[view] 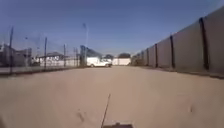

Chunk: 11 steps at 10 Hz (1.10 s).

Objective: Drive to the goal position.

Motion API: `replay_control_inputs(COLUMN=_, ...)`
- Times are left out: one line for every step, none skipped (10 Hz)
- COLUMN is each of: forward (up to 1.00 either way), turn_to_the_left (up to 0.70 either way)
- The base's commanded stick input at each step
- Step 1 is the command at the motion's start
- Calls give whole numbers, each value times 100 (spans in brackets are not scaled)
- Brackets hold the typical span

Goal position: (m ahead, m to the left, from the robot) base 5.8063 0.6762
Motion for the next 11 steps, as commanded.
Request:
replay_control_inputs(forward=100, turn_to_the_left=0)
replay_control_inputs(forward=100, turn_to_the_left=0)
replay_control_inputs(forward=100, turn_to_the_left=0)
replay_control_inputs(forward=100, turn_to_the_left=0)
replay_control_inputs(forward=100, turn_to_the_left=0)
replay_control_inputs(forward=100, turn_to_the_left=0)
replay_control_inputs(forward=100, turn_to_the_left=0)
replay_control_inputs(forward=100, turn_to_the_left=0)
replay_control_inputs(forward=100, turn_to_the_left=0)
replay_control_inputs(forward=100, turn_to_the_left=0)
replay_control_inputs(forward=100, turn_to_the_left=0)
